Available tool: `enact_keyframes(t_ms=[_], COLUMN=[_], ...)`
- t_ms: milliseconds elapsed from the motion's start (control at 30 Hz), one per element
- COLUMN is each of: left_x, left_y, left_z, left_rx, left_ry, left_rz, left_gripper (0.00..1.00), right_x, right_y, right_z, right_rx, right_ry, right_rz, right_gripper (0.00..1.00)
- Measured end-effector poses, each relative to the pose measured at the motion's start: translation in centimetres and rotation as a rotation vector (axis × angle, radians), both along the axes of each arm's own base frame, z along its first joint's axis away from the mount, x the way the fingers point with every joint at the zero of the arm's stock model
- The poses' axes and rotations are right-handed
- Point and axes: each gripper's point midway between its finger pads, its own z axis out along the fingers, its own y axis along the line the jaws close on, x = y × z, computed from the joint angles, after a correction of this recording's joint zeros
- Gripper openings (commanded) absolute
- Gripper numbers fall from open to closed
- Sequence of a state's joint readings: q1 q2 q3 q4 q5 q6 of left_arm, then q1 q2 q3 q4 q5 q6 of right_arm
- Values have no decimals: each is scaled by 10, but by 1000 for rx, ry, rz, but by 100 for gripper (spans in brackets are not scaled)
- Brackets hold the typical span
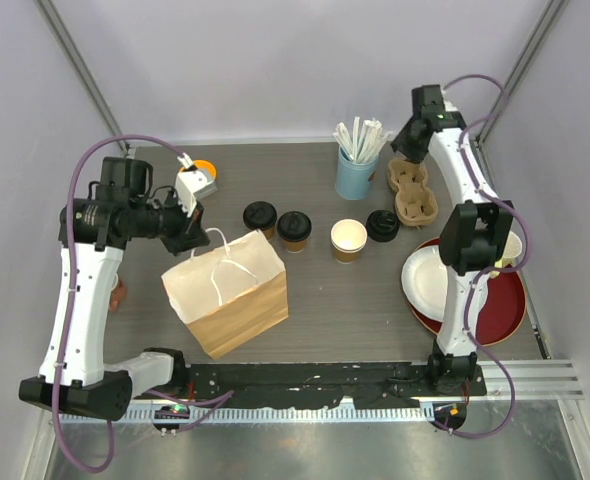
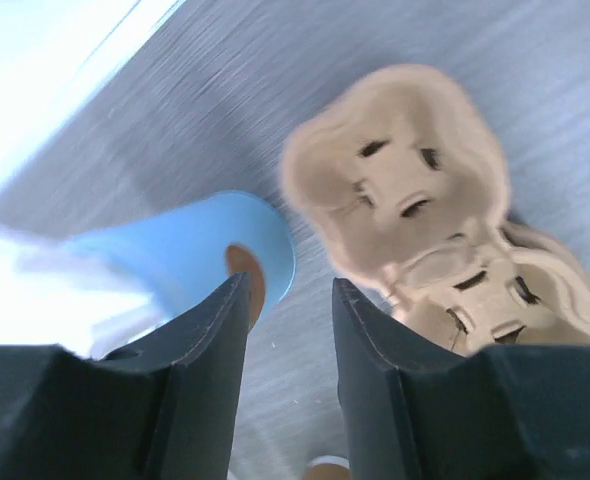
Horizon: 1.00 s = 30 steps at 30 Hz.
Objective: Pack the takeout coffee
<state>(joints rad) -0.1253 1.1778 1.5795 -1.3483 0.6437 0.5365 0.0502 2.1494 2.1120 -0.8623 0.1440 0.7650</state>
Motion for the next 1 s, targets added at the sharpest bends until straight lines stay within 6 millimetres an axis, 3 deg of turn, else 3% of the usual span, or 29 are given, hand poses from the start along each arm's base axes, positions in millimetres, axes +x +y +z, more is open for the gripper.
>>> enact_keyframes(t_ms=[133, 267, 467, 767, 1000], left_x=[-2, -5, -6, -7, -5], left_y=[2, 2, 2, -2, -2], left_z=[-3, -8, -8, -7, -9], left_rx=[11, 15, 4, -29, -27], left_ry=[-4, 5, 22, 57, 66], left_rz=[-1, -6, 10, 38, 40], left_gripper=[0, 0, 0, 0, 0], right_x=[-4, -27, -48, -36, -26], right_y=[41, 66, 48, 32, 22], right_z=[9, -18, -47, -30, -27], right_rx=[-237, -397, -520, -619, -572], right_ry=[-10, 61, 160, 98, 33], right_rz=[334, 650, 946, 1024, 1033], right_gripper=[47, 49, 47, 45, 40])
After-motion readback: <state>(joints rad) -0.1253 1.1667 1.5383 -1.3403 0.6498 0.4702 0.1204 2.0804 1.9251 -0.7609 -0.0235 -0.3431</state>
